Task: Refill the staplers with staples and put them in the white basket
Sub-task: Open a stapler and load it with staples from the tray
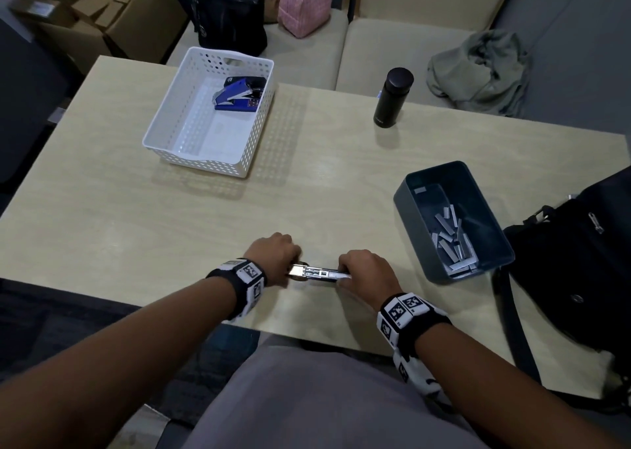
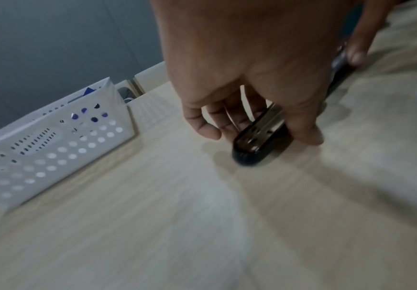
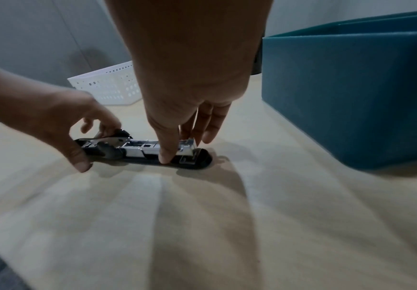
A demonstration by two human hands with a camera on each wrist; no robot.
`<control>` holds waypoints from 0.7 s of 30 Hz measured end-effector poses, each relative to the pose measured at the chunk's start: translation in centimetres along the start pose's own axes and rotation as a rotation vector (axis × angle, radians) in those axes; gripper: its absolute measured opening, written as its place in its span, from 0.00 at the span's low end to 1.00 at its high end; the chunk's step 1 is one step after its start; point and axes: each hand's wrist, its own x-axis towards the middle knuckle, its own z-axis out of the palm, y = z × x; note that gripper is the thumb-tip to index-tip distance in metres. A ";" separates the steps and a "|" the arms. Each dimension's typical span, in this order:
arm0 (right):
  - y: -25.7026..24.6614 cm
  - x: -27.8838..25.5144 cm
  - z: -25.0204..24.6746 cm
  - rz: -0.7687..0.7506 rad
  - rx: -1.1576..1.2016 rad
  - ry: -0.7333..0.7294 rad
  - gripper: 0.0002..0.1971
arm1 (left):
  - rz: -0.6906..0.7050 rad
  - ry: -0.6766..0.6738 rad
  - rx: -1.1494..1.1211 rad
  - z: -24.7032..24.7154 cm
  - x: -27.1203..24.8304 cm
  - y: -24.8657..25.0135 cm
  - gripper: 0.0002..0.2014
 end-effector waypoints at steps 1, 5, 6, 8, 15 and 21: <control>0.2 0.1 -0.3 0.006 -0.005 0.001 0.06 | 0.028 0.001 0.082 0.0 -0.3 -0.8 0.22; 1.0 0.7 -0.9 0.028 0.006 -0.012 0.08 | 0.061 -0.064 0.142 -0.9 -0.8 -2.4 0.20; 1.0 0.8 -0.9 0.032 0.014 -0.019 0.08 | 0.054 -0.078 0.117 -1.4 -0.7 -2.6 0.19; 1.0 0.8 -0.9 0.044 0.033 -0.020 0.07 | 0.033 -0.111 0.047 -2.9 -0.4 -2.7 0.18; 0.9 1.5 -1.5 0.011 0.020 -0.234 0.16 | 0.119 -0.029 0.006 -7.8 1.0 0.2 0.17; 1.6 1.4 -1.8 0.085 0.043 -0.234 0.23 | 0.313 0.099 0.076 -6.6 1.7 5.1 0.18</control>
